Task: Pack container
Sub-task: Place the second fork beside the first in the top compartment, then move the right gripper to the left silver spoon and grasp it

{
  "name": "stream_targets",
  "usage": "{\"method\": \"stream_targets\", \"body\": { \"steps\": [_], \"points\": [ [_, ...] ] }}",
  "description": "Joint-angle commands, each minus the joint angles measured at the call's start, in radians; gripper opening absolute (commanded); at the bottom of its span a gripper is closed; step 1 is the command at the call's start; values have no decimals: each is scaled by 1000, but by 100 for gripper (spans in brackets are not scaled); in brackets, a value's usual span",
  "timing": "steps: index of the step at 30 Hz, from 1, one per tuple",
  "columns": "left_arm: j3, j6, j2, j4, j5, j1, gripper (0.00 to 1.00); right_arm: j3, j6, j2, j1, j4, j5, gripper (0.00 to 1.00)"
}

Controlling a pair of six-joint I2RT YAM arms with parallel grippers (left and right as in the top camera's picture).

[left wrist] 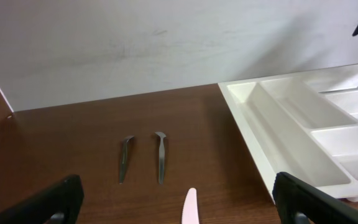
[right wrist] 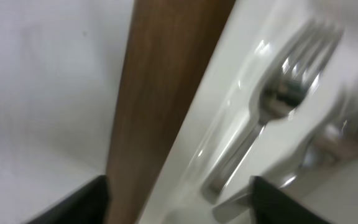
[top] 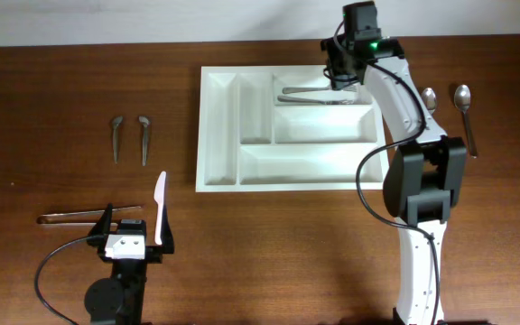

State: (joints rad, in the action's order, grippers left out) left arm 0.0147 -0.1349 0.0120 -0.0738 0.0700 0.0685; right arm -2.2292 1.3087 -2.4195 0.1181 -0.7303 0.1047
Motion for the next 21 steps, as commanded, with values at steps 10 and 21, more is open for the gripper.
{"method": "stream_targets", "body": {
  "steps": [10,21],
  "points": [
    [-5,-10,-6,-1,-8,-2,99,-68,-1168,93,-325,-186,391,99],
    [-5,-10,-6,-1,-7,-2,99,-68,-1560,91,-478,-567,76,99]
  ]
}}
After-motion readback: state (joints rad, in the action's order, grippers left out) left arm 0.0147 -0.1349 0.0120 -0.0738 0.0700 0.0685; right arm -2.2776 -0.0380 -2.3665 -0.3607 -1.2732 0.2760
